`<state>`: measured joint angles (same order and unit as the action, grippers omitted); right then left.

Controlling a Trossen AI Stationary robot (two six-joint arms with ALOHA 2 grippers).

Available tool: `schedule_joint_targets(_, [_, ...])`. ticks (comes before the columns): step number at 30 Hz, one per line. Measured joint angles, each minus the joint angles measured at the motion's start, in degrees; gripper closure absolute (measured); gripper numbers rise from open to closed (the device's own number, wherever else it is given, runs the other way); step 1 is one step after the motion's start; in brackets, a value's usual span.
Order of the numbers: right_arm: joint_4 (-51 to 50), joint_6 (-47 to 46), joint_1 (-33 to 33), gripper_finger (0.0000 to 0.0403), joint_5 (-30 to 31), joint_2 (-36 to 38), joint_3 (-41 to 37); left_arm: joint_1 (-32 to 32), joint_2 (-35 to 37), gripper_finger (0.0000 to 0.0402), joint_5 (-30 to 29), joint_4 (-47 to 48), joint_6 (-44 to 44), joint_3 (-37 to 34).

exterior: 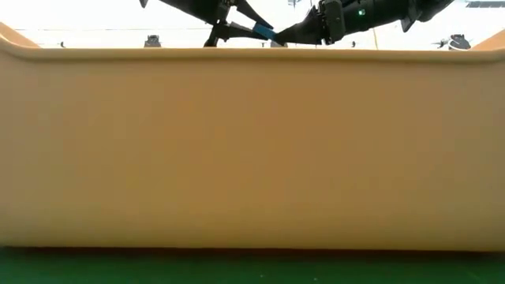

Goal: Sort & place blocks by color
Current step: Put the blue block into the black bin

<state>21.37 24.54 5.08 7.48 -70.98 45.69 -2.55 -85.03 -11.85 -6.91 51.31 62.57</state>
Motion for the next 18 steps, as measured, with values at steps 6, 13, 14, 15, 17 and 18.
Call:
schedule_joint_targets(6, [-4.3, -12.9, 0.0, 0.0239, 1.1, 0.9, 0.0, -0.3, -0.1, 0.0346, -0.1, 0.9, -1.6, 0.0])
schedule_joint_targets(13, [-14.6, -16.0, 0.5, 0.0186, 1.8, 5.4, 0.0, -2.1, 0.0, 0.0346, 1.7, 1.6, -1.8, 0.0])
schedule_joint_targets(14, [-16.2, -16.6, 0.7, 0.018, 1.8, 6.3, 0.0, -2.5, 0.0, 0.0346, 1.8, 1.7, -1.9, 0.0])
schedule_joint_targets(15, [-18.0, -17.5, 0.9, 0.0176, 1.8, 7.4, 0.0, -2.8, 0.0, 0.0346, 1.8, 2.0, -2.0, 0.0])
schedule_joint_targets(17, [-21.9, -20.7, 1.5, 0.017, 1.9, 9.6, 0.0, -3.7, 0.0, 0.0346, 1.9, 3.0, -2.7, 0.0])
schedule_joint_targets(18, [-23.8, -23.1, 1.8, 0.0169, 1.9, 10.7, 0.0, -4.2, 0.0, 0.0346, 1.9, 3.7, -3.3, 0.0])
